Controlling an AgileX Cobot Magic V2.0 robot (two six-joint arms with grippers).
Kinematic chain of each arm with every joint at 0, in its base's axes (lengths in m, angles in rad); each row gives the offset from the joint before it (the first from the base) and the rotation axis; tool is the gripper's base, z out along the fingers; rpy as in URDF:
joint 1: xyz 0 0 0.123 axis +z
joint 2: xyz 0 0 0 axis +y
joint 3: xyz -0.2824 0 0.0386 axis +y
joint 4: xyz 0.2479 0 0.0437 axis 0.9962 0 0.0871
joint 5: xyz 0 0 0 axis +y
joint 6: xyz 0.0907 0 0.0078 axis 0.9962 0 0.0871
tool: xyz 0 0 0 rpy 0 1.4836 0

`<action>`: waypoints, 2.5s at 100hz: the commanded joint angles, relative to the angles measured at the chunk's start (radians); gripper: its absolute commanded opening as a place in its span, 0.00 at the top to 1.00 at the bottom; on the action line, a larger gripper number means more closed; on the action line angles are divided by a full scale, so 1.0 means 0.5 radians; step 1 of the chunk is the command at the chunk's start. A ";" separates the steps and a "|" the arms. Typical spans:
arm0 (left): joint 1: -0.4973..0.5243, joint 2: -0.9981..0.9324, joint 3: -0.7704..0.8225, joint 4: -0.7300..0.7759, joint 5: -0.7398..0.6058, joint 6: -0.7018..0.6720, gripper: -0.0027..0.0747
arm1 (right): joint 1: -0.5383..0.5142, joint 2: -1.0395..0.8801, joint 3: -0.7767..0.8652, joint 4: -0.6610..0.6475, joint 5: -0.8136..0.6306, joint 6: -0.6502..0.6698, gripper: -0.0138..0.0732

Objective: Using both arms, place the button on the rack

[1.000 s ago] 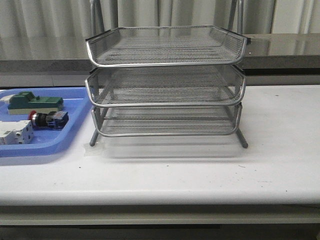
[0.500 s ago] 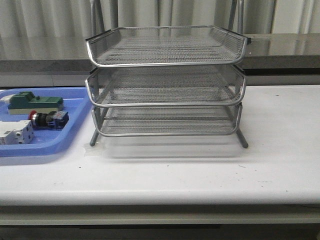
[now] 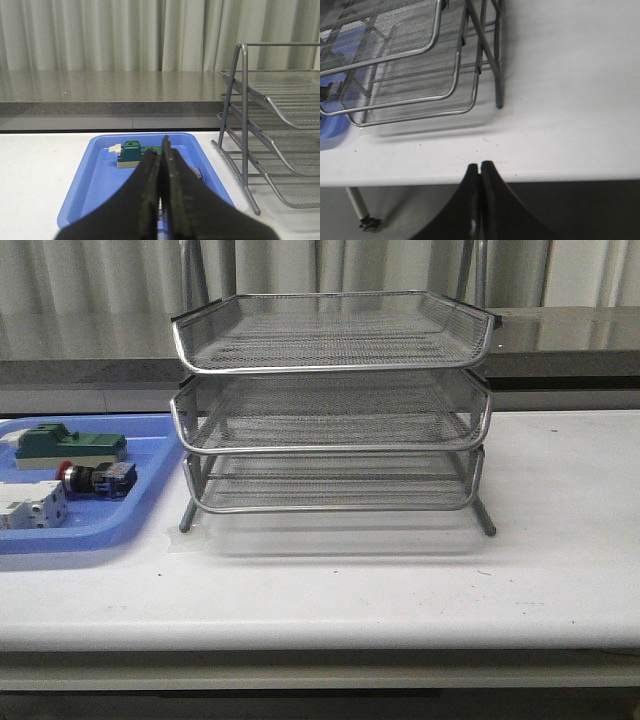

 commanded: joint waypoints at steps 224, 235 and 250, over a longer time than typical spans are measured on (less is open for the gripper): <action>0.005 -0.064 0.088 -0.006 -0.163 -0.021 0.99 | -0.003 2.007 -0.653 2.447 -0.112 -1.928 0.67; 0.005 -0.064 0.088 -0.006 -0.163 -0.021 0.99 | -0.003 2.007 -0.655 2.447 -0.102 -1.928 0.75; 0.005 -0.064 0.088 -0.006 -0.163 -0.021 0.99 | -0.003 2.007 -0.655 2.447 -0.089 -1.928 0.87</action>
